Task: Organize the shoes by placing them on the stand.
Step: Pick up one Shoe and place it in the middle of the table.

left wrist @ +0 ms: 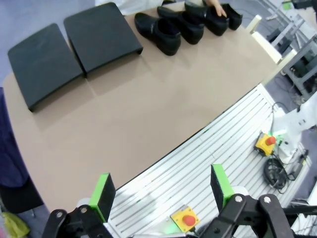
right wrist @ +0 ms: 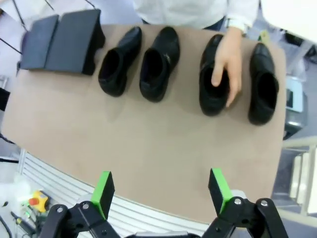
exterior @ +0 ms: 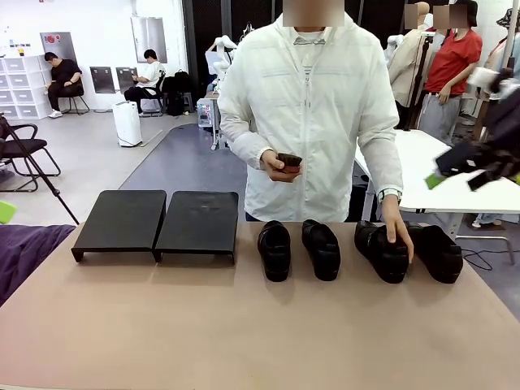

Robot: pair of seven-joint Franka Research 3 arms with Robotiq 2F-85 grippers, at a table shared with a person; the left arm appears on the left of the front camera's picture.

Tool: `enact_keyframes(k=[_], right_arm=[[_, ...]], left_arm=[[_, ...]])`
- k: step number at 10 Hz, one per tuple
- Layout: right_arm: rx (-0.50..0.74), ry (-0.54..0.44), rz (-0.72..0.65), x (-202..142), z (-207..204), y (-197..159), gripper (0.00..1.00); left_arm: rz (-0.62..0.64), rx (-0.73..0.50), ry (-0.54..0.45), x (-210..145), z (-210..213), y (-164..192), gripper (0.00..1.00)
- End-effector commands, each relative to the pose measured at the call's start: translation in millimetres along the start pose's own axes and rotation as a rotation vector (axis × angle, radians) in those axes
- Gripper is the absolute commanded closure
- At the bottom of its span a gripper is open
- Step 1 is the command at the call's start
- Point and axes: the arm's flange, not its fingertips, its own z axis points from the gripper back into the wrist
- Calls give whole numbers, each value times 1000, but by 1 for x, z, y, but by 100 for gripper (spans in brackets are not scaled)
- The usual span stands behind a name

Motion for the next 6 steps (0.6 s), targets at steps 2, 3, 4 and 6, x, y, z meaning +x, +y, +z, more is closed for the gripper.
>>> enact_keyframes(k=[2, 3, 4, 6], right_arm=[[20, 57, -17, 4, 45, -49, 0], [2, 59, -56, -21, 74, -77, 0], [20, 70, -55, -49, 97, -95, 0], [9, 80, -191, -104, 118, -122, 0]], left_arm=[[-2, -17, 0, -1, 2, 0, 0], [-2, -17, 0, -1, 2, 0, 0], [-2, -17, 0, -1, 2, 0, 0], [-2, -17, 0, -1, 2, 0, 0]])
